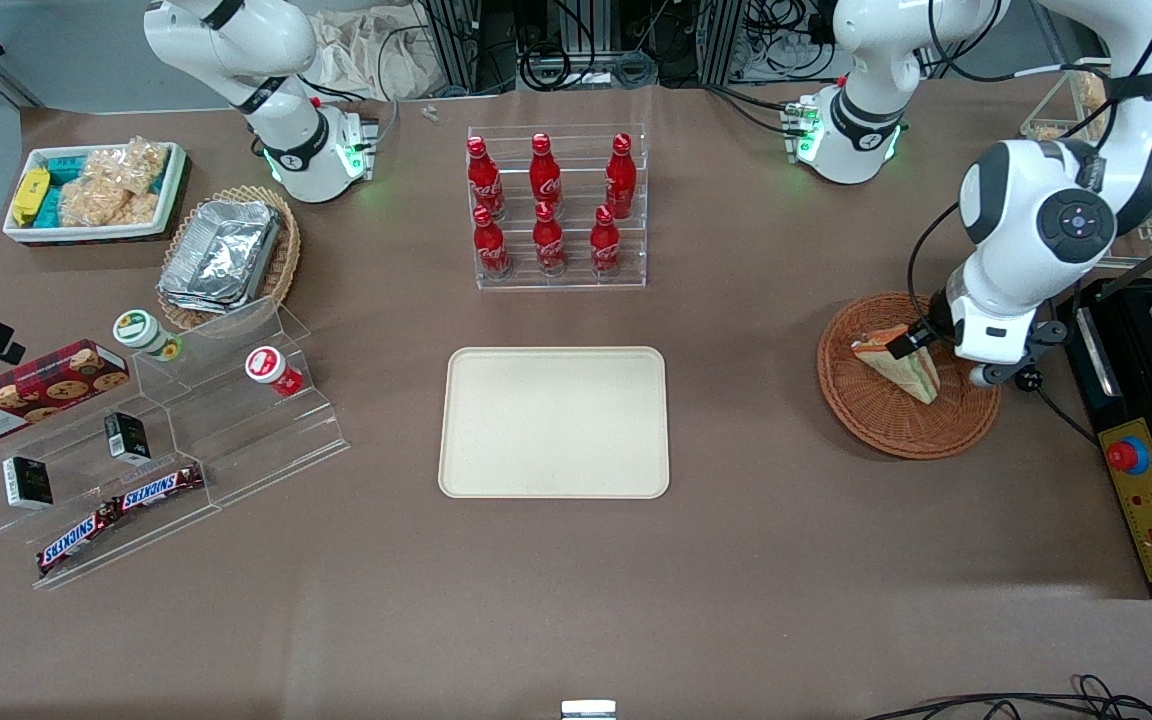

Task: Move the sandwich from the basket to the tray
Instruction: 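Lower the open left gripper onto the wrapped sandwich and close it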

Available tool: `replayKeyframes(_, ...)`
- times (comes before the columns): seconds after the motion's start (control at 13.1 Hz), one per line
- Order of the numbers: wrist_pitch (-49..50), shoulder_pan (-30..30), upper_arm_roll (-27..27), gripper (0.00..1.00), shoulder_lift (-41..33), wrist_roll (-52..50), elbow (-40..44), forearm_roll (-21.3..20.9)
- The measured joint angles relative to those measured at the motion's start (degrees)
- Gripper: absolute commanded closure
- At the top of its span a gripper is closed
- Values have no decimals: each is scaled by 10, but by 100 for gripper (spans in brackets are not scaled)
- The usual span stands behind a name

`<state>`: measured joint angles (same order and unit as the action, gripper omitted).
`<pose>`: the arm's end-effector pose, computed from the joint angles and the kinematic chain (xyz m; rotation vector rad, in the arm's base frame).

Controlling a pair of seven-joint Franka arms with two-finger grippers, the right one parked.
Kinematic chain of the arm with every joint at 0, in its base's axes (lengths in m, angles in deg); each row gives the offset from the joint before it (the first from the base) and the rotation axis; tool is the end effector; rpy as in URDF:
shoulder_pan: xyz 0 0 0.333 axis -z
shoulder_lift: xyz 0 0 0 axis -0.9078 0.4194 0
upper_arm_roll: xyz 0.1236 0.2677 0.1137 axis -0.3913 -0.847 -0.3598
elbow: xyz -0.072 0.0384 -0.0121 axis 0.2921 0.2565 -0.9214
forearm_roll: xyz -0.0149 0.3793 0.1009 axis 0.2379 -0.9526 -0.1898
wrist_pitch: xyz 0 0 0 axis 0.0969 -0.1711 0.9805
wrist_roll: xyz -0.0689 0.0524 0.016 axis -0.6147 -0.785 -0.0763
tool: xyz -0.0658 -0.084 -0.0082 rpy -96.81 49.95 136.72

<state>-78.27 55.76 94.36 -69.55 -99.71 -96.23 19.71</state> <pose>0.4915 -0.0325 0.3288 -2.9466 -0.8657 0.0709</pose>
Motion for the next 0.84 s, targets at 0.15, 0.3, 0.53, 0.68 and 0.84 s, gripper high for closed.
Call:
replayKeyframes(0.15,-31,-2,0,0,13,-3,-18,0)
replayKeyframes(0.3,-55,-7,-2,0,25,-3,-30,0)
replayKeyframes(0.53,-79,-7,-16,0,37,-4,-46,0)
replayKeyframes(0.68,-82,-7,-20,0,41,-4,-53,0)
replayKeyframes(0.84,-91,-8,-21,0,45,-4,-60,0)
